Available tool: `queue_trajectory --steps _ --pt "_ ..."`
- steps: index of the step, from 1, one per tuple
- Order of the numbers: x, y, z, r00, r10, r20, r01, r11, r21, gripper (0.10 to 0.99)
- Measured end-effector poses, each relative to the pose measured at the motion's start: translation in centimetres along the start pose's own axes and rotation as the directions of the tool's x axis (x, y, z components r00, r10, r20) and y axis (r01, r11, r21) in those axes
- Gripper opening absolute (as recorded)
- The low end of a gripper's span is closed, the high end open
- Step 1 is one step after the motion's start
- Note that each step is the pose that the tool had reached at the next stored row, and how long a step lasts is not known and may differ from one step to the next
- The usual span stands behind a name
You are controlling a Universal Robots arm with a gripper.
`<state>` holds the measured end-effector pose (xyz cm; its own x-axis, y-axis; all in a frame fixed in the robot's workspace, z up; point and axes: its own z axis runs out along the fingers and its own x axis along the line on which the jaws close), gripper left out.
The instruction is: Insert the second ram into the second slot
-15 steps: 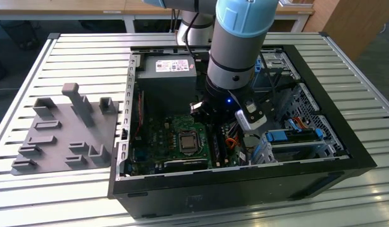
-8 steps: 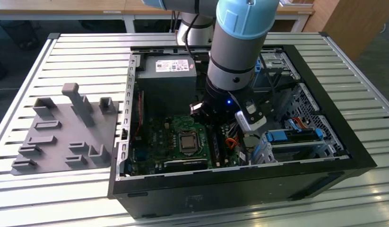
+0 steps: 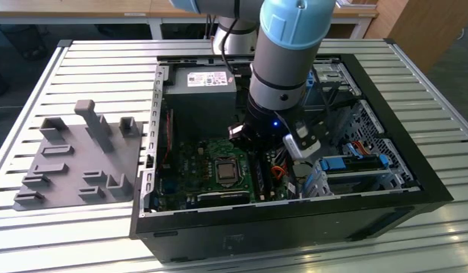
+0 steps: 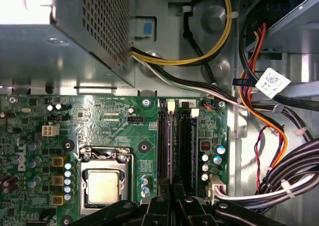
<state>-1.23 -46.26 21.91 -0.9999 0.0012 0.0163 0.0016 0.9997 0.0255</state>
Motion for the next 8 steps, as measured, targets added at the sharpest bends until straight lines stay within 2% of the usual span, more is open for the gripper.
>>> queue_trajectory --steps 8 --pt "0.0 -0.01 0.32 1.0 0.0 -0.0037 0.0 1.0 0.0 0.137"
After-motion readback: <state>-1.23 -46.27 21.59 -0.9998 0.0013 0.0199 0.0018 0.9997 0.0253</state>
